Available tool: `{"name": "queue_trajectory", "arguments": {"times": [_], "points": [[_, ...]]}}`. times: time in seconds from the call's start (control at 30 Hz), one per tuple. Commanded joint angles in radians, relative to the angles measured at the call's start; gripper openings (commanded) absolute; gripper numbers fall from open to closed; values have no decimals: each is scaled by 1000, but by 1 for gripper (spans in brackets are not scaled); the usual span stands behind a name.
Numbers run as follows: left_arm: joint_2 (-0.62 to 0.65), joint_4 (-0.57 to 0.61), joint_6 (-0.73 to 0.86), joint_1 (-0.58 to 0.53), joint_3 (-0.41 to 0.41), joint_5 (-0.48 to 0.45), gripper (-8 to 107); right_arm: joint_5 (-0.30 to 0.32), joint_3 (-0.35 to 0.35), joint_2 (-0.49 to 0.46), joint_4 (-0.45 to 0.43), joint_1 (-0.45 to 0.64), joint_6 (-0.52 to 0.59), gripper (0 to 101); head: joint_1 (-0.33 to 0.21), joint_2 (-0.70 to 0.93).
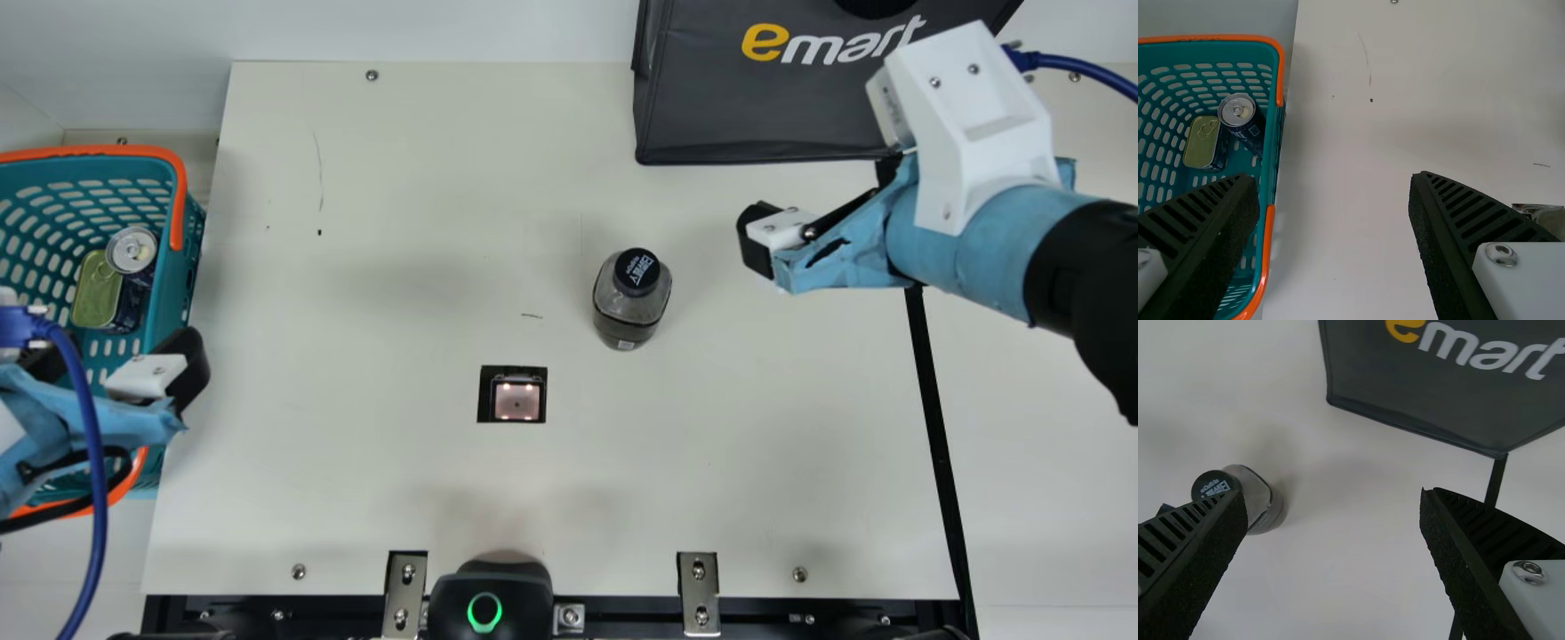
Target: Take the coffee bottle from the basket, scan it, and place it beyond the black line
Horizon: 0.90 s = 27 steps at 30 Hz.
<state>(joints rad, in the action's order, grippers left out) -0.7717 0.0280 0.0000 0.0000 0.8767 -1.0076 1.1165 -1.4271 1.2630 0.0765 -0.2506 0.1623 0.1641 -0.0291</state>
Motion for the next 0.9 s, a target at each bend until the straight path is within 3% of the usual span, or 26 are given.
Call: {"name": "queue_trajectory", "arguments": {"times": [0.0, 0.87], "points": [[0, 0, 0, 0, 0, 0, 90, 8, -5, 6, 3, -11, 4, 91, -26, 2], [0, 0, 0, 0, 0, 0, 90, 43, -76, 118, 25, -176, -6, 91, -26, 2]]}}
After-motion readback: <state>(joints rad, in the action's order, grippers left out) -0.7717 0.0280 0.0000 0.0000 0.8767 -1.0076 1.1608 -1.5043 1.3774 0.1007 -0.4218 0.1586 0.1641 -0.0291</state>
